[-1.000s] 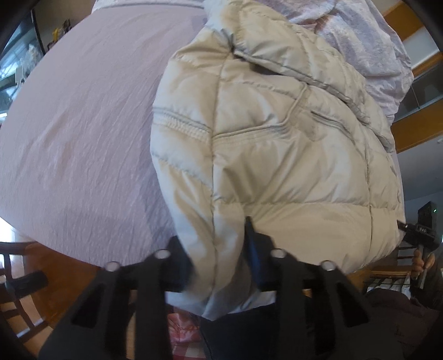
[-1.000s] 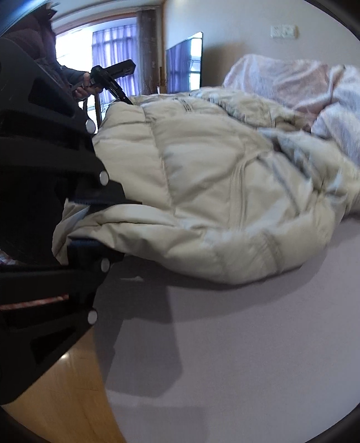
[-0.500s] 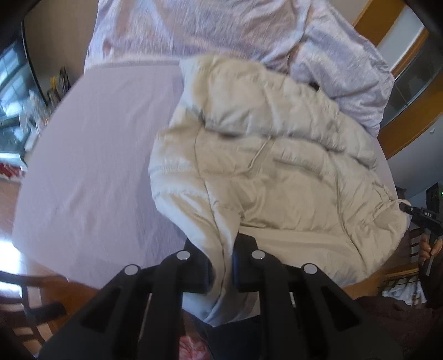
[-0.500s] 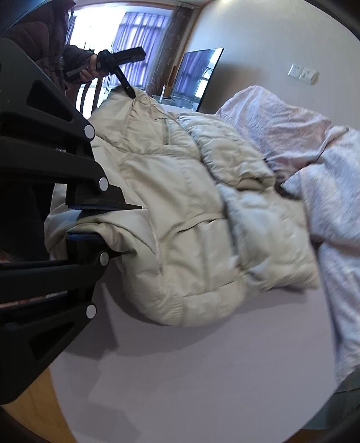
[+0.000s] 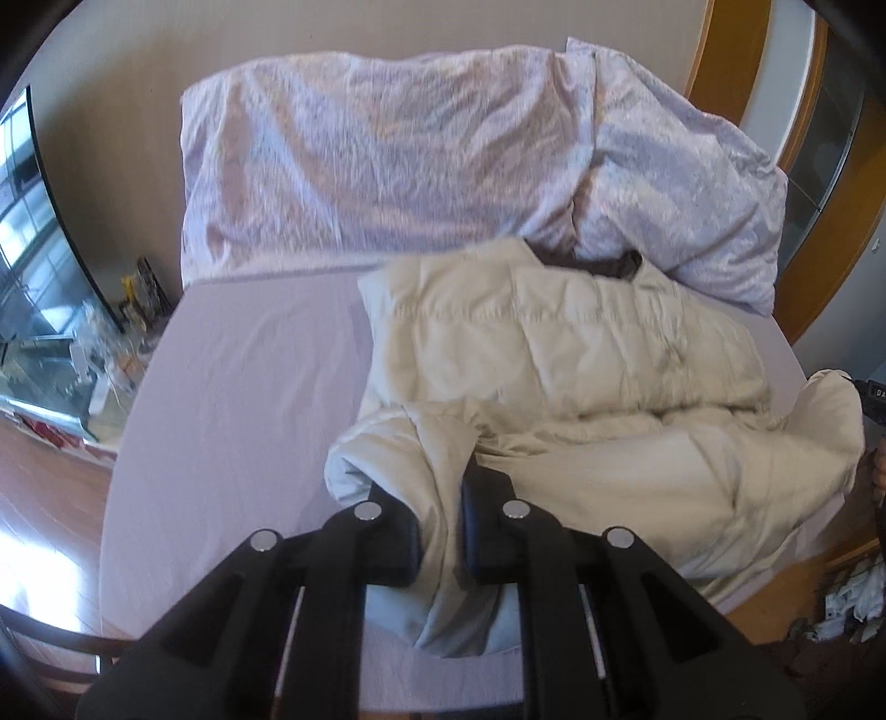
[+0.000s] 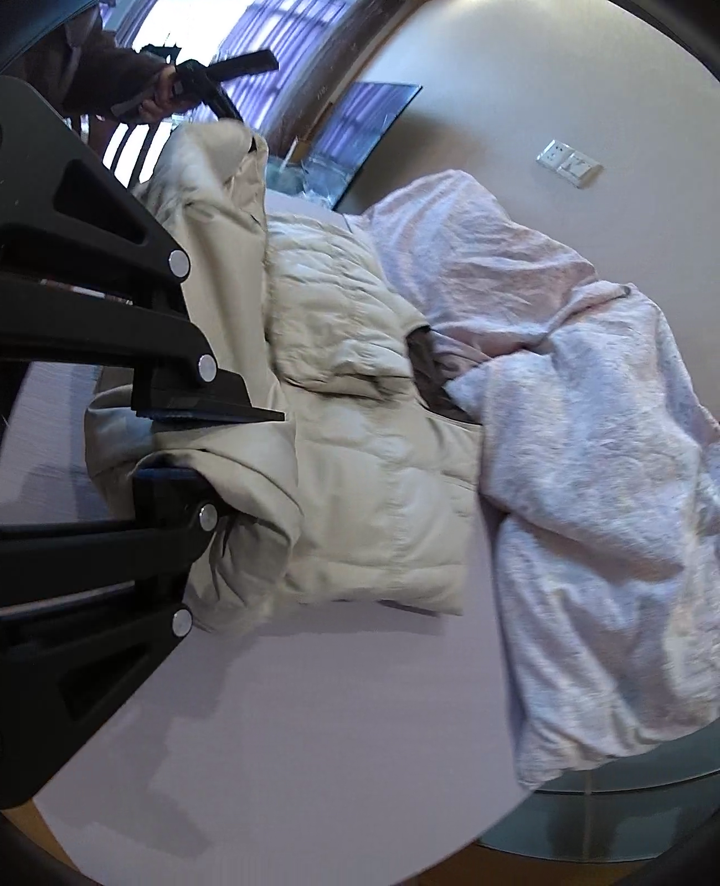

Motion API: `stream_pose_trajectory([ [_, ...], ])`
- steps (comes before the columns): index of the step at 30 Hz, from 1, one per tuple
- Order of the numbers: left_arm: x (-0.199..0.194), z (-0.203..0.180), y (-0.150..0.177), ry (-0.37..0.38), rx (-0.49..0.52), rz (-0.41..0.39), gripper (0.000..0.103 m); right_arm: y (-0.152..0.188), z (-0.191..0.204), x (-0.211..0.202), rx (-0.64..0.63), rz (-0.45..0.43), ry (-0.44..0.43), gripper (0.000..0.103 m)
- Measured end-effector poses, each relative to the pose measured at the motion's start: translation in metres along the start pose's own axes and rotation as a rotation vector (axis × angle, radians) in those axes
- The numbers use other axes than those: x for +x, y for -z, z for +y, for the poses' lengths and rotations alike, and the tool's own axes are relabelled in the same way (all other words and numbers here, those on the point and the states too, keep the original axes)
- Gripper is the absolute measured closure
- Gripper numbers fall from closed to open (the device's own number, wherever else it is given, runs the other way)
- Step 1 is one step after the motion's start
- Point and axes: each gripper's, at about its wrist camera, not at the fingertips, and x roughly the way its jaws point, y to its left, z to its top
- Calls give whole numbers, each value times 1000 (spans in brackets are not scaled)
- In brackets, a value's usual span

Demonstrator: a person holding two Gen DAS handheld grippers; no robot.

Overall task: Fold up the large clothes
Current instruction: 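Fold the hem up toward the collar with both tools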

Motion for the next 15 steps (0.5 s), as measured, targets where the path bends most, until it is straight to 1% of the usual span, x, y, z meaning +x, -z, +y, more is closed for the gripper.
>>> stream_pose_trajectory([
  [9,7,-4,-60,-15,2,-78,92,-47,12,9,-8,-65,77,91],
  [15,21,-8,-105,-19,9,-117,92,-77,9,22,21,-80,144,91],
])
